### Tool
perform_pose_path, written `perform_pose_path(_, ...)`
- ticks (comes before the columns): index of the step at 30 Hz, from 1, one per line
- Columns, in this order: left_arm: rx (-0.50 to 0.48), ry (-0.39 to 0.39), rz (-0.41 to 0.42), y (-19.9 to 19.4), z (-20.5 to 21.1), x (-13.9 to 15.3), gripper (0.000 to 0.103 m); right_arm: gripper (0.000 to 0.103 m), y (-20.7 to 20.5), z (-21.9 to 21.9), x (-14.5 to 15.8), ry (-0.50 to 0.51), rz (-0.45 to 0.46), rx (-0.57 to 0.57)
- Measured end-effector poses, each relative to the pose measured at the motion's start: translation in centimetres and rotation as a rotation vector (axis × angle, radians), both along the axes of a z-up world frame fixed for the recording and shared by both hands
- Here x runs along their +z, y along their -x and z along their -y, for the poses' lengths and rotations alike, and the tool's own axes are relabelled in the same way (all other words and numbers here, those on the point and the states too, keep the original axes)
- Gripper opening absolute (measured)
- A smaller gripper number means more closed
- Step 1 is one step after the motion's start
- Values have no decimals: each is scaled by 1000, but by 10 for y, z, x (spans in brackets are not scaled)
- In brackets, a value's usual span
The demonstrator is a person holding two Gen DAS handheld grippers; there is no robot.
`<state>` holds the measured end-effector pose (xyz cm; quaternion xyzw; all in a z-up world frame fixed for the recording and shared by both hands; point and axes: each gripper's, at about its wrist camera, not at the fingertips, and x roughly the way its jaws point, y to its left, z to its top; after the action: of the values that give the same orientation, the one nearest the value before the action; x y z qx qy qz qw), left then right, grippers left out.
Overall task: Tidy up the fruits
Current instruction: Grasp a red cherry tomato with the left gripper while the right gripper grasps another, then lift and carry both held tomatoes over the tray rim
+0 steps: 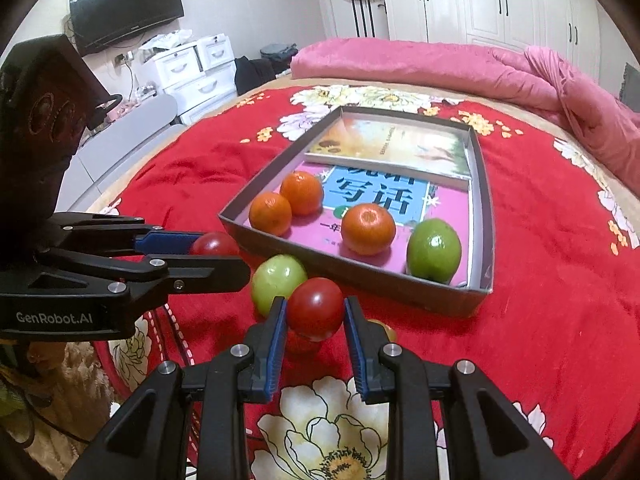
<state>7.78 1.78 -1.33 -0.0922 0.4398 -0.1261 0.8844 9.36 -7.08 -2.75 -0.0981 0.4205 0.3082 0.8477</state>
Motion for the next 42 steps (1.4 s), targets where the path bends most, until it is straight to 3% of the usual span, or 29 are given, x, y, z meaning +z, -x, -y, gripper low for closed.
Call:
perform_pose_path(17,36,-16,79,4,0,25,32,29,0,5,15,-34,56,3)
perform_pose_path(42,80,-22,103,-17,-4,25,32,29,-13,19,30,-53,108,-54)
